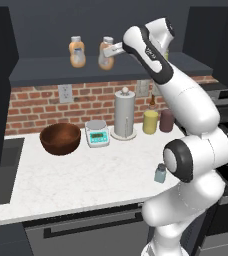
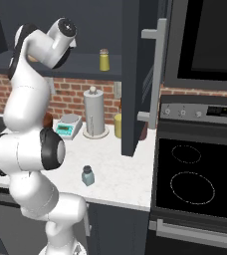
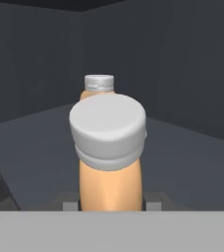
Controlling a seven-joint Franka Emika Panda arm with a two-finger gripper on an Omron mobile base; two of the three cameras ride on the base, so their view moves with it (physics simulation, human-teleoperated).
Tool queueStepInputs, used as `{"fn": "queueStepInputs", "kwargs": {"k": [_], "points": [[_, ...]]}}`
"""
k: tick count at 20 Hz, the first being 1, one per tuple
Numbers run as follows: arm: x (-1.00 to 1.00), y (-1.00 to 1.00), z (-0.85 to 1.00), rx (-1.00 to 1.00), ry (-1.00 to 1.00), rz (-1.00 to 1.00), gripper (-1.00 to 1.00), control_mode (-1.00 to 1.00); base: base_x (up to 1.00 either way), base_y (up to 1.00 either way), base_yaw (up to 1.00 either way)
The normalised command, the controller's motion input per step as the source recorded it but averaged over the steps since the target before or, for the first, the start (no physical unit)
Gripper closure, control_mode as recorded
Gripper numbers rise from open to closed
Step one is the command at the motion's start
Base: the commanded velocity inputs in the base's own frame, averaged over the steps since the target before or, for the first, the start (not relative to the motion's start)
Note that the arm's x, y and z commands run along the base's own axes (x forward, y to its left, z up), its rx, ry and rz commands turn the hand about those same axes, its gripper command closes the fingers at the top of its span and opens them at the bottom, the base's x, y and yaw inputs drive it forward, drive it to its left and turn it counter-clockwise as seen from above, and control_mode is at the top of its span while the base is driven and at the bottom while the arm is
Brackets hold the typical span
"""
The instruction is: Put the shaker and condiment bottle from the counter next to their counterparts in the cabinet.
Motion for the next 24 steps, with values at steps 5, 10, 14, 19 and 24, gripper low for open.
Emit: {"fn": "queueStepInputs", "kwargs": {"k": [5,10,14,19,24], "points": [[0.21,0.03,0.00,0.00,0.00,0.00,1.00,-1.00,0.00,0.00,0.00],[0.24,0.04,-0.05,0.00,0.00,0.00,1.00,-1.00,0.00,0.00,0.00],[0.17,0.12,-0.07,0.00,0.00,0.00,1.00,-1.00,0.00,0.00,0.00],[0.07,0.17,-0.04,0.00,0.00,0.00,1.00,-1.00,0.00,0.00,0.00],[0.24,0.07,-0.05,0.00,0.00,0.00,1.00,-1.00,0.00,0.00,0.00]]}}
